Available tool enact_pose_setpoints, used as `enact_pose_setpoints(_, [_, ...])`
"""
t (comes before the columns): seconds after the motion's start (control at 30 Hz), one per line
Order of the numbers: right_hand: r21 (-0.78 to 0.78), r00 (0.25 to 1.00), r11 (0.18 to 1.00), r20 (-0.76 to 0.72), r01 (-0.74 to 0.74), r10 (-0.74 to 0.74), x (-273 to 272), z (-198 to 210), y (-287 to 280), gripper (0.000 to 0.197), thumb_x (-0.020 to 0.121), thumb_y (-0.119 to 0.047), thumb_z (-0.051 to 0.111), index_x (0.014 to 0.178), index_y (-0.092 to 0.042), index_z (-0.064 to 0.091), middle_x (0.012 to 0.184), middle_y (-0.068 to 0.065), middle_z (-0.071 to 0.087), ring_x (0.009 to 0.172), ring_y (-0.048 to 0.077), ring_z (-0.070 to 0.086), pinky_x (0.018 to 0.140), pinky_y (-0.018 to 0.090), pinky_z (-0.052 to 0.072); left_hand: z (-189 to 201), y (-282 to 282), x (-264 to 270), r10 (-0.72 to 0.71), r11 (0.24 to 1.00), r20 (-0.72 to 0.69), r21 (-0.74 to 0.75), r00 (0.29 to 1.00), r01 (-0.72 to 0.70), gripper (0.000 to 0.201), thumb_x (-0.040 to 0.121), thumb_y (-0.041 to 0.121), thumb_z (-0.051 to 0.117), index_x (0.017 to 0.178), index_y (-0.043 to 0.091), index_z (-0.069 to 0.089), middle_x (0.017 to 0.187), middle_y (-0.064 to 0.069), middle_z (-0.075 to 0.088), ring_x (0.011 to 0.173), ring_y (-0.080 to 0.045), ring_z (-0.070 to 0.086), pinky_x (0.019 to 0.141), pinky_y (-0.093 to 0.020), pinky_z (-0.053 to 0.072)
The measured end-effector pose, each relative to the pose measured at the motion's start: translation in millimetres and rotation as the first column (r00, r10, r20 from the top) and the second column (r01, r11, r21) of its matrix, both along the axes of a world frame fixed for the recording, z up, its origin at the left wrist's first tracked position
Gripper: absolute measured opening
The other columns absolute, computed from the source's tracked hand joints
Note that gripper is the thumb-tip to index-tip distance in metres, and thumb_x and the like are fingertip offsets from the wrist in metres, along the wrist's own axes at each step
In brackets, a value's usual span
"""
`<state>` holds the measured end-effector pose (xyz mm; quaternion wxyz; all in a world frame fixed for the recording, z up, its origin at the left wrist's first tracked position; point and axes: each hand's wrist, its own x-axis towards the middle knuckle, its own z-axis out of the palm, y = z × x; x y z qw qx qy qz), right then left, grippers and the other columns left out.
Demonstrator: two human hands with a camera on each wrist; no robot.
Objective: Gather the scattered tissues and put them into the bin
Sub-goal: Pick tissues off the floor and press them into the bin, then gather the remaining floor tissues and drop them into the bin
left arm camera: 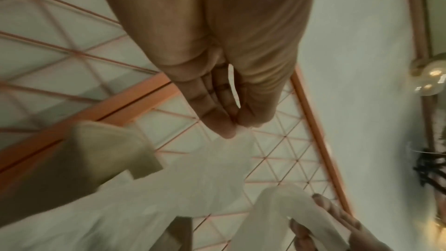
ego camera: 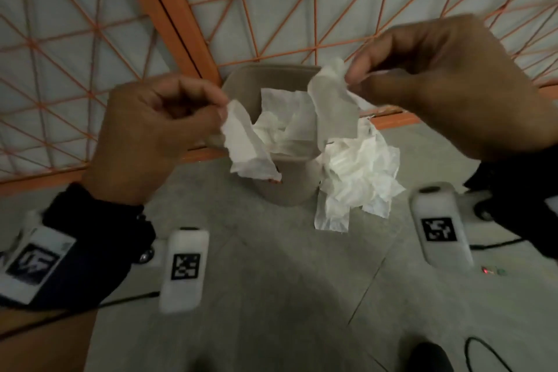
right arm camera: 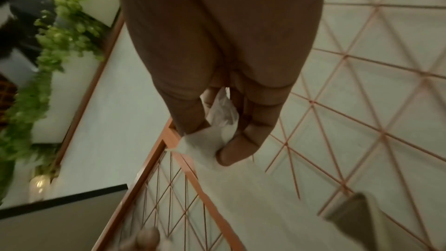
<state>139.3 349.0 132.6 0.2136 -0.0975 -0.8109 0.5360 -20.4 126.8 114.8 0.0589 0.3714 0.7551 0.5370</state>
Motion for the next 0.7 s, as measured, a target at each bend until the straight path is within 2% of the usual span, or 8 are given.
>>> enact_pose_setpoints(0.07, [-0.007,1.0,1.0,-0.009,-0.024,0.024,-22,8,2,0.008,0.082,-0.004,0.07,0.084,-0.011,0.072,0.082,0.004,0.074,0.072,0.009,0.069,0.071,0.017,0.054,17,17,-10,0.015,0.999,-0.072,0.052,0.997,-0.012,0.017,0.082,0.003,0.07,0.084,0.02,0.071,0.076,0.012,0.073,0.076,-0.01,0.069,0.075,-0.029,0.059])
enact_pose_setpoints(0.27, [-0.187,0.994,0.98,0.074,-0.065,0.08,-97,-5,1,0.016,0.083,0.006,0.064,0.079,-0.009,0.069,0.067,0.003,0.065,0.06,0.009,0.061,0.058,0.023,0.057,19,67,-38,0.066,0.991,-0.114,0.122,0.991,-0.052,0.018,0.077,0.002,0.065,0.079,0.02,0.07,0.073,0.011,0.068,0.068,-0.005,0.064,0.068,-0.025,0.056])
enact_pose_setpoints(0.3, [-0.178,0.986,0.983,0.15,-0.05,0.077,-106,-12,0,0.016,0.083,0.007,0.062,0.081,-0.008,0.069,0.07,0.006,0.063,0.066,0.014,0.061,0.064,0.029,0.061,12,72,-41,0.075,0.995,-0.126,0.08,0.989,-0.065,0.017,0.077,0.003,0.066,0.079,0.019,0.071,0.073,0.011,0.066,0.065,-0.001,0.062,0.066,-0.021,0.053])
enact_pose_setpoints(0.37, [-0.077,0.939,0.996,0.338,-0.042,0.066,-117,-25,0,0.016,0.084,0.003,0.06,0.092,-0.008,0.069,0.076,0.007,0.064,0.07,0.02,0.063,0.064,0.028,0.061,-8,76,-48,0.096,0.994,-0.146,-0.037,0.985,-0.103,0.014,0.079,0.003,0.067,0.082,0.016,0.072,0.073,0.011,0.066,0.064,0.004,0.06,0.067,-0.017,0.052])
enact_pose_setpoints(0.47, [0.192,0.852,0.977,0.524,-0.097,-0.018,-112,-35,-2,0.027,0.086,-0.011,0.064,0.111,-0.019,0.065,0.09,-0.001,0.068,0.066,0.019,0.07,0.058,0.023,0.057,-37,72,-58,0.01,0.924,-0.171,-0.374,0.985,-0.075,0.014,0.082,0.008,0.069,0.09,0.018,0.073,0.087,0.003,0.07,0.085,-0.012,0.067,0.082,-0.027,0.055])
enact_pose_setpoints(0.53, [0.294,0.843,0.949,0.534,-0.111,-0.067,-98,-35,-5,0.038,0.087,-0.02,0.064,0.124,-0.026,0.056,0.089,-0.003,0.064,0.07,0.021,0.072,0.06,0.025,0.057,-46,65,-61,-0.141,0.746,-0.183,-0.666,0.973,-0.017,0.019,0.086,0.017,0.068,0.104,0.022,0.073,0.105,0.002,0.07,0.101,-0.014,0.064,0.084,-0.023,0.046])
enact_pose_setpoints(0.6, [0.327,0.87,0.941,0.485,-0.09,-0.086,-80,-36,-2,0.045,0.088,-0.024,0.063,0.132,-0.027,0.051,0.093,-0.003,0.063,0.067,0.023,0.072,0.06,0.031,0.059,-44,58,-60,-0.263,0.619,-0.194,-0.785,0.945,0.011,0.025,0.09,0.024,0.064,0.114,0.024,0.07,0.119,0.003,0.068,0.11,-0.014,0.061,0.085,-0.02,0.04])
enact_pose_setpoints(0.7, [0.252,0.916,0.968,0.387,0.009,-0.109,-47,-45,14,0.045,0.091,-0.023,0.06,0.134,-0.026,0.05,0.122,-0.005,0.056,0.068,0.023,0.072,0.062,0.038,0.062,-28,53,-51,-0.27,0.683,-0.299,-0.729,0.915,-0.037,0.026,0.092,0.025,0.057,0.115,0.027,0.069,0.121,0.003,0.069,0.109,-0.015,0.062,0.087,-0.02,0.04])
